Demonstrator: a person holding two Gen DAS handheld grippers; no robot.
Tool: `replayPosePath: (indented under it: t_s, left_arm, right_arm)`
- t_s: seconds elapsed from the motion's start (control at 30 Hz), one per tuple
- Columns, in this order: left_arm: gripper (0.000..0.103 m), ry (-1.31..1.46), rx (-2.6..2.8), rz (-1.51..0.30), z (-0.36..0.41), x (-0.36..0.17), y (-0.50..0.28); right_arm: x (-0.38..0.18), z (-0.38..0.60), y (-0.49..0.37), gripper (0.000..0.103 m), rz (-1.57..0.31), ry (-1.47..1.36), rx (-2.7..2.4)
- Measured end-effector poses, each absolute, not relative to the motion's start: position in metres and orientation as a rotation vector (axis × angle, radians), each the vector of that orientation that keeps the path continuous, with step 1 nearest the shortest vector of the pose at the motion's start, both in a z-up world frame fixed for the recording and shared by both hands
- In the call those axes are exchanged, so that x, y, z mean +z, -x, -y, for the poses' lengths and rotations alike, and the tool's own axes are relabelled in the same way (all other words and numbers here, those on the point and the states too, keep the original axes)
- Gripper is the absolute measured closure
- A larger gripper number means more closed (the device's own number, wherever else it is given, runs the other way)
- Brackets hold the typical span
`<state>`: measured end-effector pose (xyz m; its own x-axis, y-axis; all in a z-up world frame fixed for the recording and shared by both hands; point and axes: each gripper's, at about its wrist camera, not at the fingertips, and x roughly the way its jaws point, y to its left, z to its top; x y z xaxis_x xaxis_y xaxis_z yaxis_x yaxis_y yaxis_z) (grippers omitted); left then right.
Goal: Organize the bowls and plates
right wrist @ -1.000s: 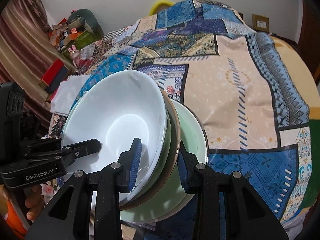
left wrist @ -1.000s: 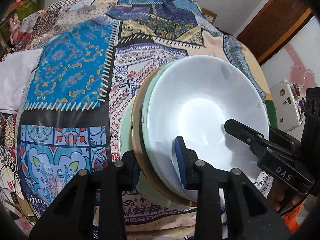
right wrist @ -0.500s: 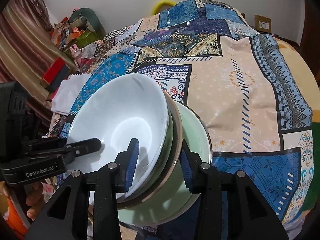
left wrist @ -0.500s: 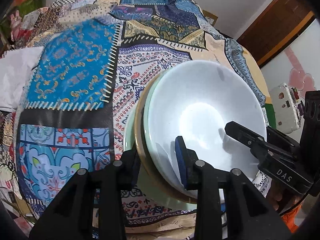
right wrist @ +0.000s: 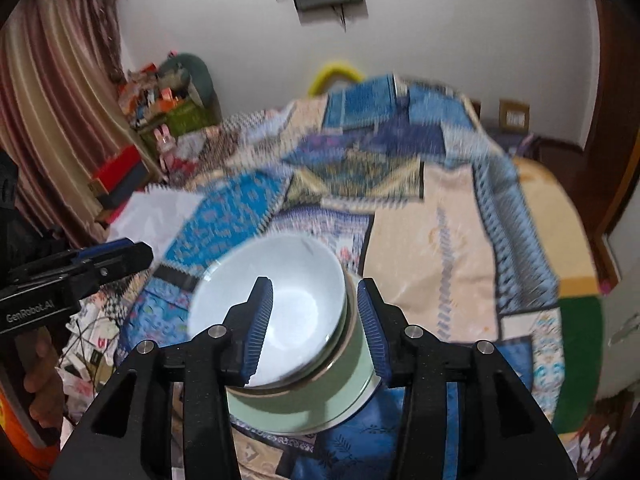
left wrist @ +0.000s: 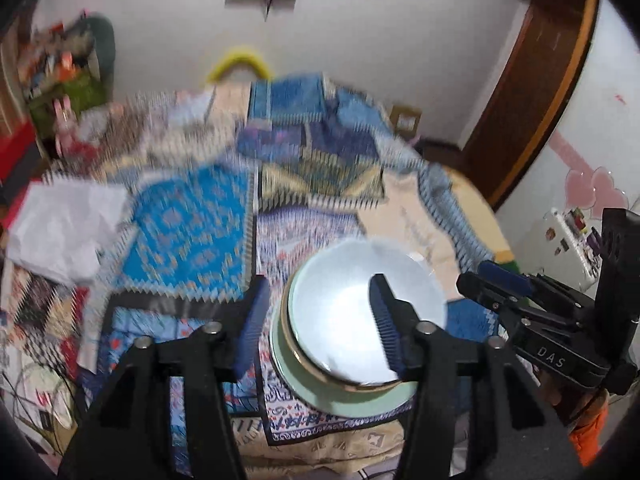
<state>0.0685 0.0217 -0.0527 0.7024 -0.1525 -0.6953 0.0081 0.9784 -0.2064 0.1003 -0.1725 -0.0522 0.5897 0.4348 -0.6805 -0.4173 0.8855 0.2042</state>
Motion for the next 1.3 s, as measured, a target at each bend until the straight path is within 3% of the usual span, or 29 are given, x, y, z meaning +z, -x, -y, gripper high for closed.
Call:
replayPosePath:
  t_s: [0.33, 0.43, 0.57, 0.67, 0.83, 1.0, 1.3]
  left_arm:
    - [0.04, 0.127, -0.057, -0.524, -0.007, 0.017, -0.013]
    - [0.023, 0.121, -0.046, -0.453, -0.005, 0.029, 0.002]
    - [0.017, 0.078, -0.018, -0.353, 0.0, 0.045, 0.025]
    - [0.003, 0.079, -0.015, -0.312, 0.002, 0.052, 0.036]
    - [0.0, 0.056, 0.001, -0.262, 0.007, 0.058, 0.049]
    - [0.0, 0.049, 0.0, -0.245, 0.009, 0.059, 0.054]
    - [0.0, 0.058, 0.001, -0.244, 0.009, 0.057, 0.054]
  right_arm:
    - [0.02, 0.182, -0.047, 0.044, -0.521, -0.001, 0.51]
    - [0.037, 0.186, -0.032, 0.042, -0.451, -0.001, 0.511]
    - [0.05, 0.191, -0.019, 0.028, -0.381, -0.013, 0.508]
    - [0.057, 0.192, -0.013, 0.022, -0.345, -0.014, 0.507]
    - [0.061, 0.188, -0.006, 0.016, -0.302, -0.006, 0.505]
    - [0.062, 0.187, -0.001, 0.001, -0.263, -0.015, 0.492]
    - [0.062, 0.193, 0.003, 0.0, -0.243, -0.024, 0.476]
